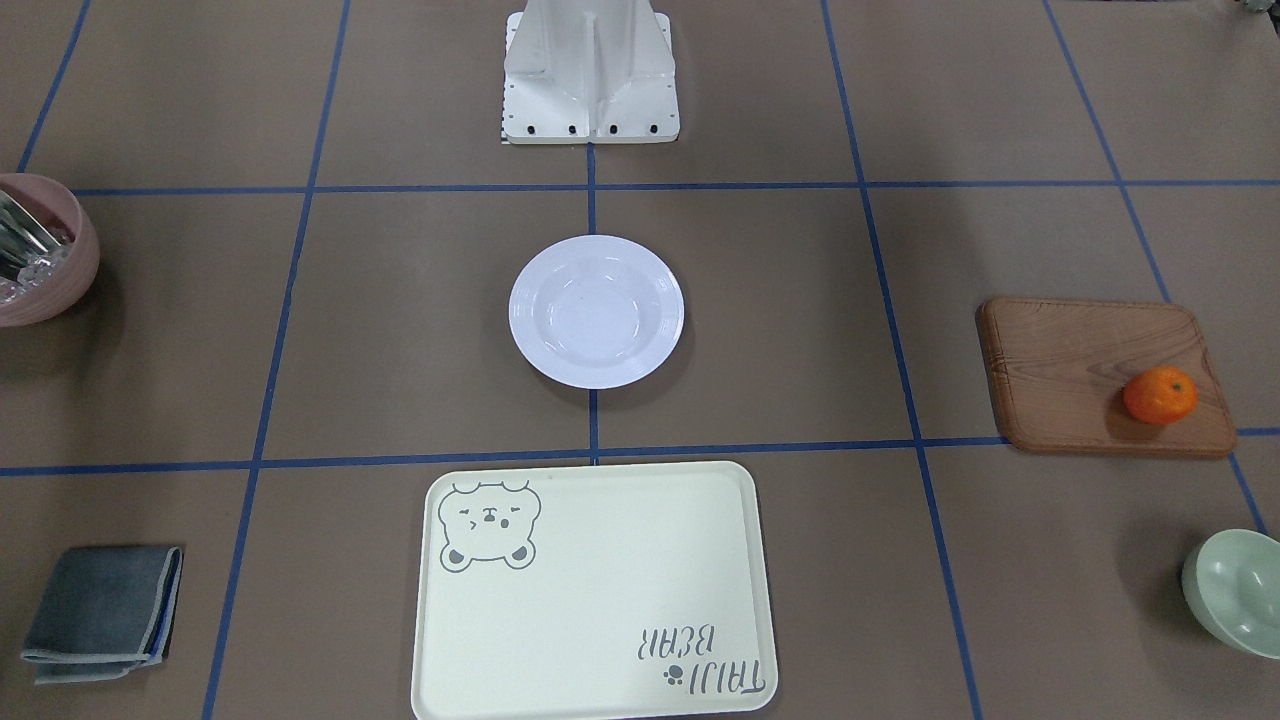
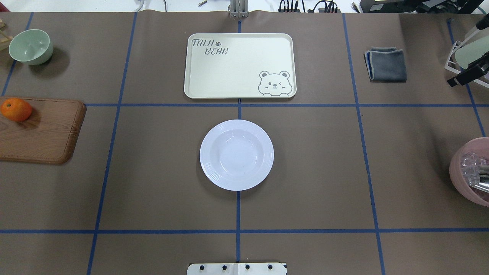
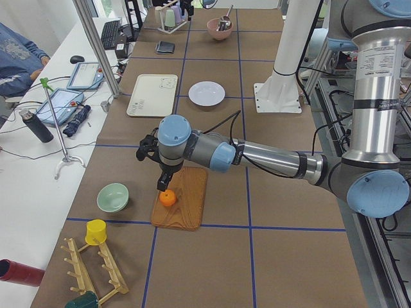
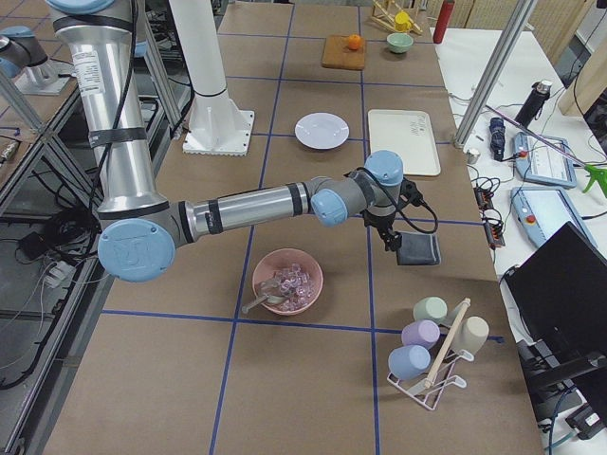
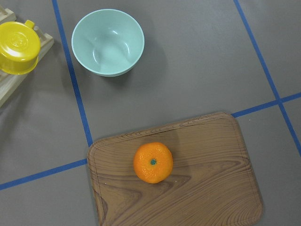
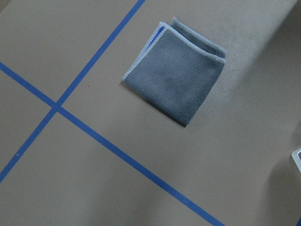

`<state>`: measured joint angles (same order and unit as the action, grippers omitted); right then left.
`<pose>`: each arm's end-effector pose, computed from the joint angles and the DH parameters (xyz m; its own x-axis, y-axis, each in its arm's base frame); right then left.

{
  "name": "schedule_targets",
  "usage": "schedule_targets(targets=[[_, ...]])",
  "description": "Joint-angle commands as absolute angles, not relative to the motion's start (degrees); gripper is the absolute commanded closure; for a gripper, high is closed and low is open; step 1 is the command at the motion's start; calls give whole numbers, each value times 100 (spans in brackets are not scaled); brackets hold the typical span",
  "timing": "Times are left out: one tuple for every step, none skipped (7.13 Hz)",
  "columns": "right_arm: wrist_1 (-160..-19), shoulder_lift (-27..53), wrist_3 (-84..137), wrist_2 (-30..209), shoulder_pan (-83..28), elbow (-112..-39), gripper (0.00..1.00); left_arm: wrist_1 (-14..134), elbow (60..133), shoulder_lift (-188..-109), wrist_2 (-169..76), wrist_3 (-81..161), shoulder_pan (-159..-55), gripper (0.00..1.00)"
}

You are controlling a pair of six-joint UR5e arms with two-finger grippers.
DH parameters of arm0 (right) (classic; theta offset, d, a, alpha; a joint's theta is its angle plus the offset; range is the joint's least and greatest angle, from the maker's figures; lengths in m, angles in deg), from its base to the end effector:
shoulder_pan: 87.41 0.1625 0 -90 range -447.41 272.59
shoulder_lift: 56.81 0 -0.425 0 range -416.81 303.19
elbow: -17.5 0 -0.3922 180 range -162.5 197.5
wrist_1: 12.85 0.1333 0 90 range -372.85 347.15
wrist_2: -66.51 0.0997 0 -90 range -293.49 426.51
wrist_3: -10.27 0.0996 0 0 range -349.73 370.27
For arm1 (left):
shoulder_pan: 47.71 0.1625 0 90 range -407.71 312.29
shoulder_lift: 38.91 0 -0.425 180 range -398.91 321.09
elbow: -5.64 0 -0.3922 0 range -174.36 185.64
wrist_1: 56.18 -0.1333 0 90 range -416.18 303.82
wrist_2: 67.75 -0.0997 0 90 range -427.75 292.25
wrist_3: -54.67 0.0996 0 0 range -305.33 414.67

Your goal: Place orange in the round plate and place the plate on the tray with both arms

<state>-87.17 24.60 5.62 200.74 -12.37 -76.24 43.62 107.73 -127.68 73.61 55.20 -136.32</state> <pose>-0.0850 -0.5654 0.5152 0.5872 -0.5689 0.5757 0.2764 0.8095 0.5180 -0.0436 -0.4925 0.5365 0.6173 0.2993 -0.7276 -0.0284 0.9327 0.3596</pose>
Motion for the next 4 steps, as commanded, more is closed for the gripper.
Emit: schedule_targets(targets=[[-8712, 2484, 553, 20116, -1236, -7585, 0, 4349, 10760, -12767, 7367, 5546, -13613, 2], [-8703, 2545, 562, 20116, -1236, -7610, 0, 4384, 10742, -12724, 7323, 5520, -13569, 2], [-8712, 2563, 570, 20281, -1236, -7741, 0, 4393, 10733, -12671, 7375, 5546, -13560, 2], [-8703, 2563, 562, 20396, -1236, -7734, 0, 4410, 10690, -12653, 7367, 5546, -13543, 2]])
